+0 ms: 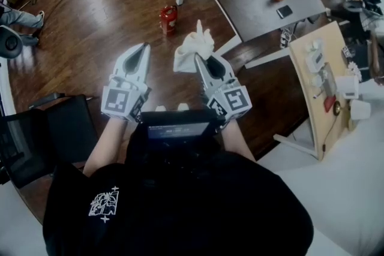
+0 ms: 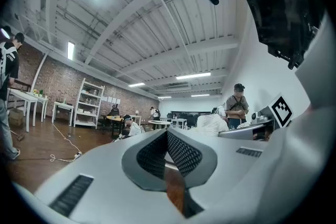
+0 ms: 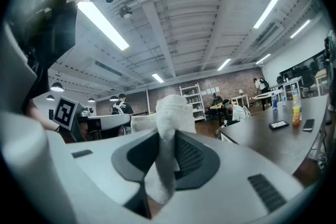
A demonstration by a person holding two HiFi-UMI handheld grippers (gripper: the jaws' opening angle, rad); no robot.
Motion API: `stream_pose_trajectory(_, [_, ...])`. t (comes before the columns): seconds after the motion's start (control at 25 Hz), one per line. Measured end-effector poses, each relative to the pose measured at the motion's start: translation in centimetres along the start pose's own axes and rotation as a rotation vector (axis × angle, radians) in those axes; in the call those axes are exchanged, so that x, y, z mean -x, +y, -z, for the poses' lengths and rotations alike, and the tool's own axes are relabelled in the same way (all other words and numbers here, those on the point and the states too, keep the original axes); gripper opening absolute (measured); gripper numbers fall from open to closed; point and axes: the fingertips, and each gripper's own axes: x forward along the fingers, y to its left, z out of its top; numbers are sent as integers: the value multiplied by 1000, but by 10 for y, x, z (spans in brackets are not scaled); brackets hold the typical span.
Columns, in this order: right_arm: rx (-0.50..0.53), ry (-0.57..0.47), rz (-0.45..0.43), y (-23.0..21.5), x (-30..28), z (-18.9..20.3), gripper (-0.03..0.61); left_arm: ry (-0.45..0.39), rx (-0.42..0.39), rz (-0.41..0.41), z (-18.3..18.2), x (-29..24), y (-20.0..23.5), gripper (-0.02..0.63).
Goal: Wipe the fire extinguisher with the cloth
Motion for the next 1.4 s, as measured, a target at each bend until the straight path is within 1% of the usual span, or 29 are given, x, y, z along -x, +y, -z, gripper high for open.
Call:
stream_pose_trajectory(0.16, [-4,-10,6,-3,9,-1,95,2,0,-17,3,3,-5,2])
stream_pose_trajectory(0.28, [6,-12,8,-7,4,-4,95,7,3,-27,5,2,-3,2])
stream_pose_trajectory(0.4, [15,2,6,-13,4,0,95,19,10,-38,12,1,-7,2])
stream_pose_trajectory(0.52, [4,8,9,-16,-6,8,95,34,17,-50,16,-1,-3,2])
stream_pose_trajectory(0.64, [-1,3,25,-26,-15,13,95,24,1,-47,16,-11,-4,2])
stream_pose_trajectory(0.84, [8,-8,47,-42,-21,6,95,29,-14,-44,22,-28,-4,2])
stream_pose_trajectory(1.12, [20,2,46,-40,-18,10,95,13,-7,-43,25,-29,-8,2])
stream_pose_trajectory(1.28, [18,4,43,-31,-14,15,95,8,-4,-43,30,-19,-7,2])
stream_pose_trajectory(1.4, [21,1,33,-26,-13,13,95,9,-5,-52,28,-17,-8,2])
